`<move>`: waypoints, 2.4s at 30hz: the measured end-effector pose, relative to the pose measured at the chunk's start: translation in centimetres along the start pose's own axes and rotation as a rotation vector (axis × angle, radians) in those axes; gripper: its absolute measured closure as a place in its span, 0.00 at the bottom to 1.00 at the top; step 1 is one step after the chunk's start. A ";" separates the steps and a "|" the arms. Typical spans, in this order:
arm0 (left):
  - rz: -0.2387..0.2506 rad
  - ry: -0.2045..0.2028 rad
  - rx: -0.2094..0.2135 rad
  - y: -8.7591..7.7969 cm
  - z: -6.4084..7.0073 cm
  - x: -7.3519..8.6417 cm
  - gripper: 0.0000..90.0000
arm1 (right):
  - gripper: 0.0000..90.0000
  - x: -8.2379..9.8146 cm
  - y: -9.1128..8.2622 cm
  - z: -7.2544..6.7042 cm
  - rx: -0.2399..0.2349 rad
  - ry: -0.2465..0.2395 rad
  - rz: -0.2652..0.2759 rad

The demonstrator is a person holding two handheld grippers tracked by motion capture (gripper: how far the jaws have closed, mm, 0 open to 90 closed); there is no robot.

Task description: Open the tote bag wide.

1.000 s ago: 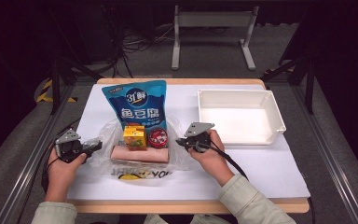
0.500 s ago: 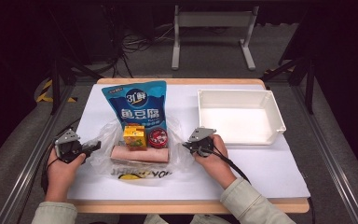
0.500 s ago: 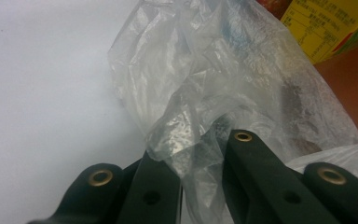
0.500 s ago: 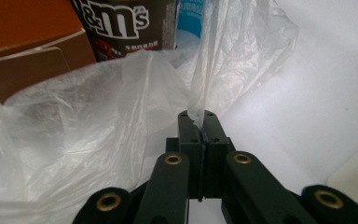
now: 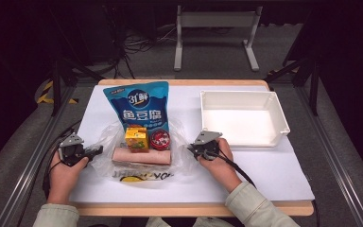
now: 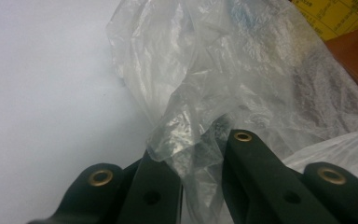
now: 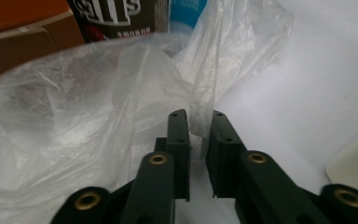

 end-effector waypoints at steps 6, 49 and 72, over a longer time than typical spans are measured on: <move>0.014 0.003 0.013 -0.1 0.2 -0.2 0.98 | 0.61 -1.7 -1.3 -0.3 -0.009 0.004 0.091; 0.015 0.039 0.060 -1.1 1.3 0.4 0.92 | 0.61 -2.5 0.2 -4.8 -0.222 0.019 0.123; -0.055 0.102 0.077 -1.4 2.5 2.2 0.81 | 0.35 0.3 1.5 -5.8 -0.227 -0.103 -0.077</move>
Point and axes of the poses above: each handheld gripper's, and its own axes: y roughly forward along the jaws, x roughly out of its underside, z roughly to its right, the point moved 8 cm from there along y, roughly forward along the jaws, and after that the axes turned 11 degrees about -x, right-handed, at the moved point
